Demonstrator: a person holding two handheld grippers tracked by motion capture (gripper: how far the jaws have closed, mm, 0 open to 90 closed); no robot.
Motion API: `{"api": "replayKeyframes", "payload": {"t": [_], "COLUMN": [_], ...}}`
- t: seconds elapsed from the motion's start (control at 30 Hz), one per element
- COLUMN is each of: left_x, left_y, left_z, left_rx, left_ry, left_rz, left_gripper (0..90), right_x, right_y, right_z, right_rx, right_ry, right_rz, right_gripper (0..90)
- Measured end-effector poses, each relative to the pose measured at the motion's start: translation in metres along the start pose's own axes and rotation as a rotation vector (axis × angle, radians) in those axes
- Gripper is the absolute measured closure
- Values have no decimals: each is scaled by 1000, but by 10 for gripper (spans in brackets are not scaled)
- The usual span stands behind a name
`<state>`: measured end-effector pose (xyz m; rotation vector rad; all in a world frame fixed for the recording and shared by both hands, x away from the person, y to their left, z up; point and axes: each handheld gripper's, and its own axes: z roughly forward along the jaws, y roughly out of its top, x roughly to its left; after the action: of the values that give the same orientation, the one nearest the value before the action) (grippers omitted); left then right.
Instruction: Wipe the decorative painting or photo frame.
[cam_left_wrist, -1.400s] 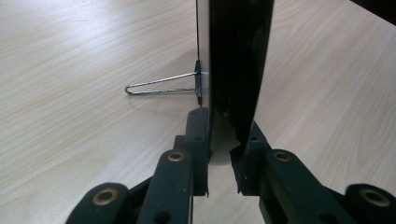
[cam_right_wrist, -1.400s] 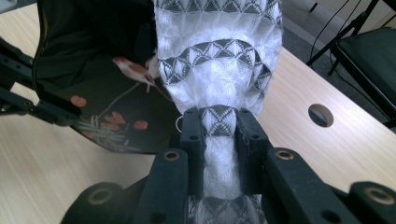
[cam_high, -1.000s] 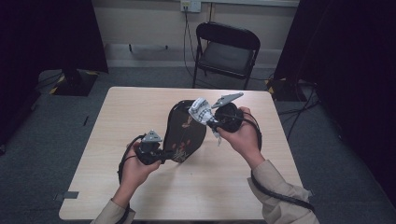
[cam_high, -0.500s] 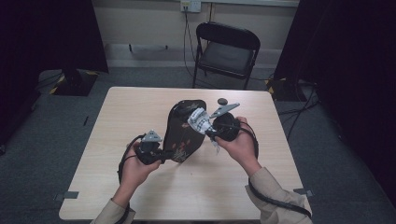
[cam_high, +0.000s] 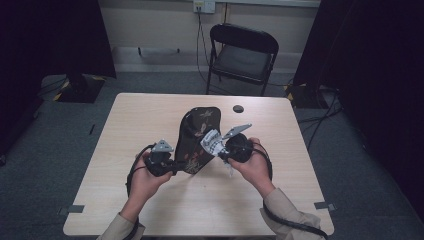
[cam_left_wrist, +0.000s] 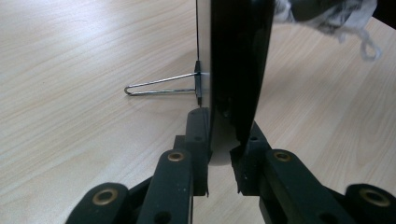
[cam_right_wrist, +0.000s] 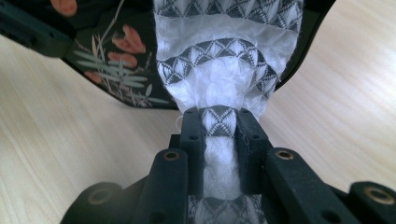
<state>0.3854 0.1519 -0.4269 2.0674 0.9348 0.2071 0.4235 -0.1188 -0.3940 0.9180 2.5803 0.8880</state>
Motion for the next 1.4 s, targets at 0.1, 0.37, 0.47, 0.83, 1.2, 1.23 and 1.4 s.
{"api": "replayKeyframes", "payload": {"t": [0.1,0.37,0.47,0.83,1.2,1.23,1.4], "left_x": [0,-1,0,0,1,1,1], "left_y": [0,0,0,0,0,-1,-1], "left_z": [0,0,0,0,0,0,0], "left_rx": [0,-1,-1,-3,-5,-9,-9], "left_ry": [1,1,-1,-1,-2,-3,-3], "left_rz": [0,-5,-6,-6,-9,-17,-17], "left_gripper": [785,785,785,784,784,784,784], "right_x": [2,4,4,8,4,2,-3], "right_y": [-7,-24,-30,-49,-53,-48,-31], "right_z": [5,19,24,38,33,25,2], "right_rx": [10,28,34,67,68,54,29], "right_ry": [7,25,33,49,43,41,6], "right_rz": [9,29,35,47,56,55,31], "right_gripper": [764,764,764,763,763,763,763]}}
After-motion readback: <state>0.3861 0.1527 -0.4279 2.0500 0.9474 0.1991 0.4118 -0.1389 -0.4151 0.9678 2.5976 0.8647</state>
